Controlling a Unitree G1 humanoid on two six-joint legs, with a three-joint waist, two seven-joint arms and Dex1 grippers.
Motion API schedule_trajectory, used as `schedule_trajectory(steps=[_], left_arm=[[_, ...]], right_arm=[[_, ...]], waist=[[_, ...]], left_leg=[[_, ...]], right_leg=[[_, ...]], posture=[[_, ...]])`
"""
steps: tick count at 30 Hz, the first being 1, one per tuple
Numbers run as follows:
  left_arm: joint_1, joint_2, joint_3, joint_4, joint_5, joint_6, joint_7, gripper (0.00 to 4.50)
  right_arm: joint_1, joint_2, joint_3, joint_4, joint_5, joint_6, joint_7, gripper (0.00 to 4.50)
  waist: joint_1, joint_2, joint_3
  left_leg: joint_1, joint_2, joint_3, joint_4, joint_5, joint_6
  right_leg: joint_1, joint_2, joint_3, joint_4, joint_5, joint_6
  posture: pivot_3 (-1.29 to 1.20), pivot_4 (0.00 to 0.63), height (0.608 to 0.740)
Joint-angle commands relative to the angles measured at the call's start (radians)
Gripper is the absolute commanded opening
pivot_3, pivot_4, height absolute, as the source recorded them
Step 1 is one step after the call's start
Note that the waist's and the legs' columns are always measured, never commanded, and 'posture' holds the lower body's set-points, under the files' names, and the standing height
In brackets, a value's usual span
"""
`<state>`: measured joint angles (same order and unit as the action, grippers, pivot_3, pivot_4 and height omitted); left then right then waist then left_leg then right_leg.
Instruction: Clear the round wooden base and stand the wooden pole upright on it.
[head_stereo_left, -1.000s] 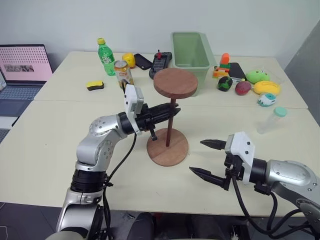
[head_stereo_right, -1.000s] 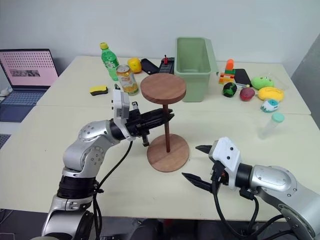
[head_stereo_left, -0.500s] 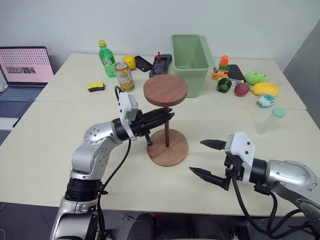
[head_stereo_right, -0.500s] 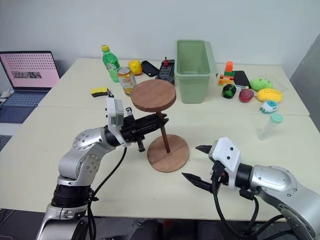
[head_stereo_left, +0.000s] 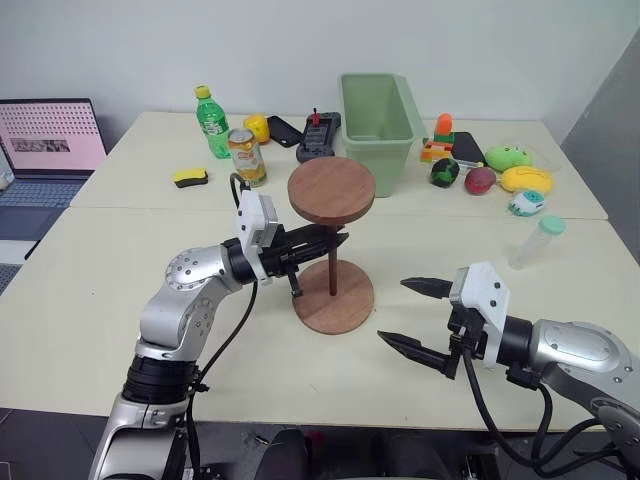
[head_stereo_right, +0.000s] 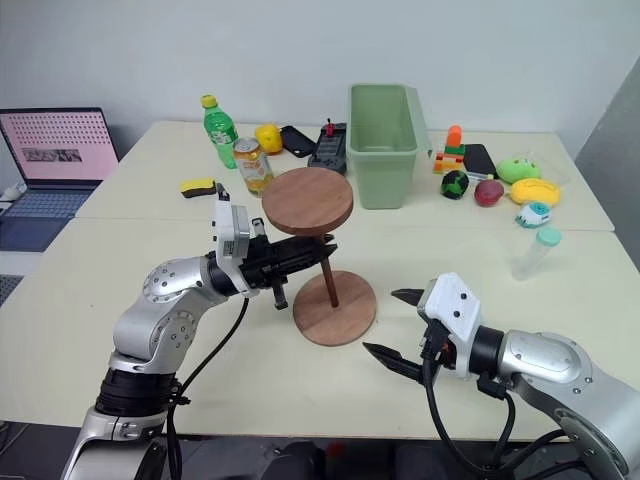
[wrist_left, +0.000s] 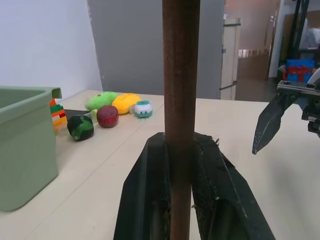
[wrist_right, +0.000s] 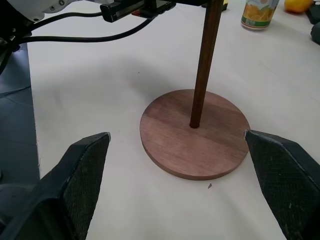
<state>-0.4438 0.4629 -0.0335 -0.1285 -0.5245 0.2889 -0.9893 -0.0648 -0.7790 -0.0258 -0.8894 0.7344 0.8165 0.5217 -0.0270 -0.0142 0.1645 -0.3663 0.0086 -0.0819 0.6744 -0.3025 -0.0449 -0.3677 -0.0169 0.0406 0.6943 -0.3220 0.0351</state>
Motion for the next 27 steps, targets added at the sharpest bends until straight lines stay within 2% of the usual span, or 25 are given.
schedule_trajectory(steps=[1,4,5,11,16,23,27], left_arm=[[0.021,0.039,-0.039,0.066,0.073,0.044,0.013,0.98],[0.012,0.064,-0.054,0.041,0.059,0.064,-0.031,1.58],[0.011,0.070,-0.057,0.027,0.050,0.077,-0.045,1.90],[-0.005,0.096,-0.070,-0.023,0.034,0.115,-0.096,3.07],[-0.003,0.152,-0.062,-0.007,0.064,0.097,-0.149,3.07],[0.025,0.372,-0.005,-0.038,0.087,0.107,-0.247,3.07],[0.117,0.475,0.098,-0.068,0.127,0.103,-0.186,3.07]], right_arm=[[-0.016,0.007,-0.010,-0.016,0.007,-0.012,-0.003,4.50],[-0.018,0.013,-0.008,-0.013,0.004,-0.014,-0.005,4.50],[-0.018,0.014,-0.008,-0.013,0.003,-0.014,-0.005,4.50],[-0.015,0.019,-0.010,-0.012,-0.002,-0.013,-0.006,4.50],[-0.013,0.024,-0.013,-0.002,-0.010,-0.019,-0.006,4.50],[-0.030,-0.012,-0.089,0.071,-0.019,-0.067,0.055,4.50],[-0.028,-0.061,-0.181,0.124,0.004,-0.109,0.152,4.50]], waist=[[0.000,0.000,0.000],[-0.001,-0.001,0.002],[-0.001,-0.002,0.003],[0.001,-0.003,0.003],[0.000,-0.003,0.003],[-0.002,-0.002,0.004],[-0.002,-0.001,0.004]], left_leg=[[0.000,0.000,0.000,0.000,0.000,0.000],[0.000,-0.001,0.001,-0.002,0.000,0.000],[-0.002,0.000,0.001,-0.002,0.000,0.000],[-0.012,0.000,-0.004,-0.001,0.000,0.000],[-0.012,0.000,-0.004,-0.001,0.000,0.000],[-0.012,0.000,-0.004,-0.003,0.000,0.000],[-0.012,0.000,-0.004,-0.005,0.000,0.000]], right_leg=[[0.000,0.000,0.000,0.000,0.000,0.000],[-0.002,0.000,0.001,0.000,0.000,0.000],[-0.003,0.001,0.000,0.000,0.000,0.000],[-0.008,-0.001,-0.002,-0.006,0.000,0.000],[-0.008,-0.001,-0.002,-0.006,0.000,0.000],[-0.009,-0.001,-0.002,-0.006,0.000,0.000],[-0.009,-0.001,-0.001,-0.008,0.000,0.000]], posture=[[0.00,0.150,0.740],[0.00,0.150,0.740],[0.00,0.150,0.740],[0.00,0.150,0.740],[0.00,0.150,0.740],[0.00,0.150,0.740],[0.00,0.150,0.740]])
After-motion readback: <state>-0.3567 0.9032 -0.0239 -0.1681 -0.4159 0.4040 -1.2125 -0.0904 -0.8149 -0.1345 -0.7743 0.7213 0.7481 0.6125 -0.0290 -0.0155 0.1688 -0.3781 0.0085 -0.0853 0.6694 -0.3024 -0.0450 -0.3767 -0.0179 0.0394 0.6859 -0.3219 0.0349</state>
